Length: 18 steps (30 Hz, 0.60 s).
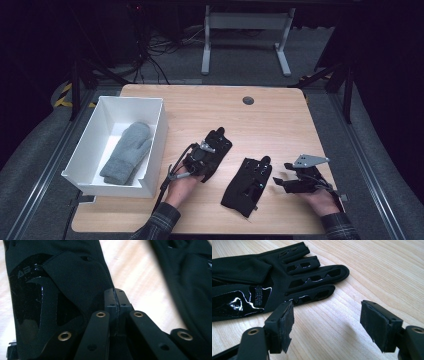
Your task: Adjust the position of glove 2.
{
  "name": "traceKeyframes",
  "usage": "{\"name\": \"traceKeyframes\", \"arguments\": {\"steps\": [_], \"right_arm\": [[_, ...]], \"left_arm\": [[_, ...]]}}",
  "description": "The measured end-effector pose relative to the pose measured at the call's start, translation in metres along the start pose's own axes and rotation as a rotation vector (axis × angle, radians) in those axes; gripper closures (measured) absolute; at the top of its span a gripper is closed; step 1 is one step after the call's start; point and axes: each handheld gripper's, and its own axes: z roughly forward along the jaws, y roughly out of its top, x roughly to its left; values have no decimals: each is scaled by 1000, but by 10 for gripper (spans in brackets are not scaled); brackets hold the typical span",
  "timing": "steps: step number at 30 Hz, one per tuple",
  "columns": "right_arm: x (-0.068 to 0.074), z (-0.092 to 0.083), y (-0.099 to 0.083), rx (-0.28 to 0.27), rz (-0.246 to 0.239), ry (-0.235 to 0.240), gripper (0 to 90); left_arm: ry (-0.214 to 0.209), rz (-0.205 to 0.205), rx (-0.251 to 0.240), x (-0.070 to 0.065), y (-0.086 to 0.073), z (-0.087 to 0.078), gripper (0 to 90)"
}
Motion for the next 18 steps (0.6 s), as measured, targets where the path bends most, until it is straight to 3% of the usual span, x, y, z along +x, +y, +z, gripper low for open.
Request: {"name": "traceKeyframes", "arguments": {"steps": [4,18], "right_arm": [[0,0,0,2,3,-4,274],[-2,1,-1,4,9,-6,270]], "left_arm": [[-22,25,-1,-11,-3,1,900],[-92,47,-10,-38,-12,3,879]]}}
